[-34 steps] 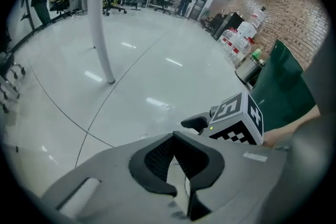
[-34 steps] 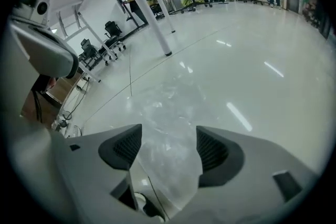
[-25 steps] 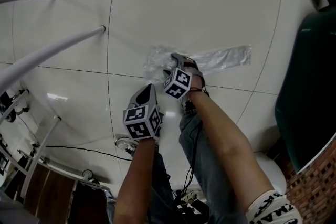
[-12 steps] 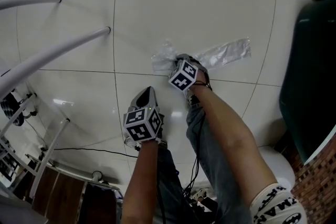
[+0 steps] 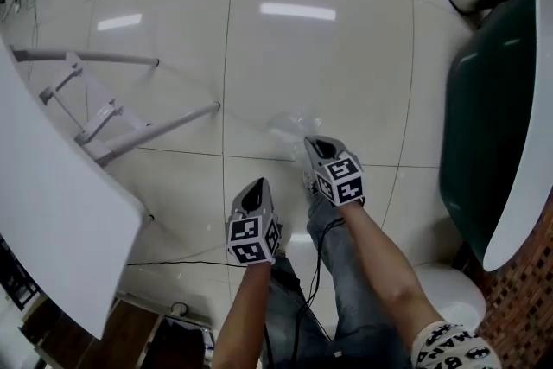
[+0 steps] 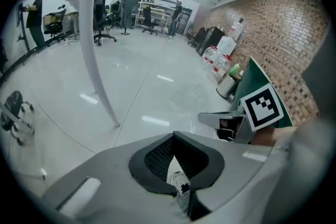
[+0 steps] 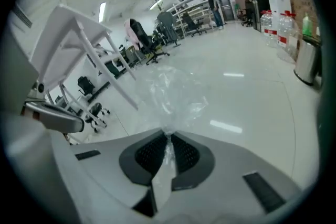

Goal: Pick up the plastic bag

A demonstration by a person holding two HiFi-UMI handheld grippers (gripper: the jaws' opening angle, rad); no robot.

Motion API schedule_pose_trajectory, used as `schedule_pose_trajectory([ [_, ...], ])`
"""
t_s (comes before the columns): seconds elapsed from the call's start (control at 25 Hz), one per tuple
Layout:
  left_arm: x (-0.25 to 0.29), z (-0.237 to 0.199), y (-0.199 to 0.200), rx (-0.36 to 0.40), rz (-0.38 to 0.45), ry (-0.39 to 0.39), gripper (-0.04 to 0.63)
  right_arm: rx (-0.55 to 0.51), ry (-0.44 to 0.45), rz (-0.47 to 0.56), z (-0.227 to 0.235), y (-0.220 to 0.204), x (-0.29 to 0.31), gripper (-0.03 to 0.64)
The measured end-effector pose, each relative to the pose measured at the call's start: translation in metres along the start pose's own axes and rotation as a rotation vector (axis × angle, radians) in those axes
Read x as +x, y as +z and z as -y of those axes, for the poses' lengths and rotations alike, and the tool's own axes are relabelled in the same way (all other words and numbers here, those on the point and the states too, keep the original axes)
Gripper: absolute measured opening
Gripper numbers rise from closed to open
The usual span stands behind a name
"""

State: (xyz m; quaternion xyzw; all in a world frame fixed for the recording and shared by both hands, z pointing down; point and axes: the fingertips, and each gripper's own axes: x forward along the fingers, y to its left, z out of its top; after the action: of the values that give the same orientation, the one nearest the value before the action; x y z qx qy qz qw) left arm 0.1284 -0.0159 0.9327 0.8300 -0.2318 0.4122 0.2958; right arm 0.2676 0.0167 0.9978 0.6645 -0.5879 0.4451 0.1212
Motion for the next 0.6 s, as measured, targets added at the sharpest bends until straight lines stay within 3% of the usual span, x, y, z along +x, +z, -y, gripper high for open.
schedule_pose_trajectory([
  [0.12,-0.07,0.027,0.05,0.012,0.059,-0.008,0.005,0.05,0.04,0.091,-0.029,0.065,-0.077,0.014],
  [0.24,-0.127,0.046,0.109,0.032,0.168,0.011,0.005,0.025,0.096,0.187,-0.053,0.137,-0.134,0.014],
  [0.44,-0.22,0.063,0.179,-0.016,0.366,0.053,0.005,-0.011,0.177,0.316,-0.105,0.231,-0.213,0.014],
  [0.6,-0.293,0.052,0.214,-0.047,0.464,0.09,0.005,-0.033,0.259,0.393,-0.166,0.293,-0.261,0.014],
])
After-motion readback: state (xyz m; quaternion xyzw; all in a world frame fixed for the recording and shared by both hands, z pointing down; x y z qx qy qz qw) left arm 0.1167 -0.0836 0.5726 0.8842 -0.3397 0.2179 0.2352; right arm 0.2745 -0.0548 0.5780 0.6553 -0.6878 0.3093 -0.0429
